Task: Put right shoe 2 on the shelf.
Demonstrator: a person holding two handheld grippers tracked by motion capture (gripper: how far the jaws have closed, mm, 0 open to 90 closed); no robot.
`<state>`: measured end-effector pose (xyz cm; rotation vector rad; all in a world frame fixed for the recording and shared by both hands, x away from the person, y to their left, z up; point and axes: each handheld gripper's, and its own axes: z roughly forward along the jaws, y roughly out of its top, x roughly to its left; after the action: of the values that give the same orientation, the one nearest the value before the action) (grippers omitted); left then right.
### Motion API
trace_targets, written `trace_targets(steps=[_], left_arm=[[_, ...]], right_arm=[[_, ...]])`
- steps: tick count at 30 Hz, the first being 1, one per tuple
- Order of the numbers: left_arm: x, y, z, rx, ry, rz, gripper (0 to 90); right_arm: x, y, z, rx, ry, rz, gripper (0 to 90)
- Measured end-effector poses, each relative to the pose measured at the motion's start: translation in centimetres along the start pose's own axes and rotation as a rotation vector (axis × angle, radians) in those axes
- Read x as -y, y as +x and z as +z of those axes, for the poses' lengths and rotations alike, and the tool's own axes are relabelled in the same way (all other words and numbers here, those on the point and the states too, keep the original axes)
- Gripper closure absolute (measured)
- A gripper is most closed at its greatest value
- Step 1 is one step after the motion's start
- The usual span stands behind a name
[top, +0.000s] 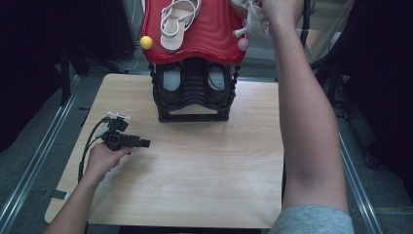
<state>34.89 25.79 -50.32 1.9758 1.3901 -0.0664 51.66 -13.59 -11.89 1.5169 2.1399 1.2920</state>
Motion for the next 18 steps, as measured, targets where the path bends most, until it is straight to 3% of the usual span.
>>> trace_targets(steps=[10, 18], left_arm=[[0.1, 0.1, -0.1, -0.002, -0.003, 0.0, 35.4], [0.1, 0.0, 0.1, 0.0, 0.003, 0.006, 35.5]], right_arm=[[0.3, 2.7, 2.7, 0.029, 0.018, -0.085, 88.7], [1.2, 3.6, 3.9, 0.067, 0.044, -0.183, 88.6]])
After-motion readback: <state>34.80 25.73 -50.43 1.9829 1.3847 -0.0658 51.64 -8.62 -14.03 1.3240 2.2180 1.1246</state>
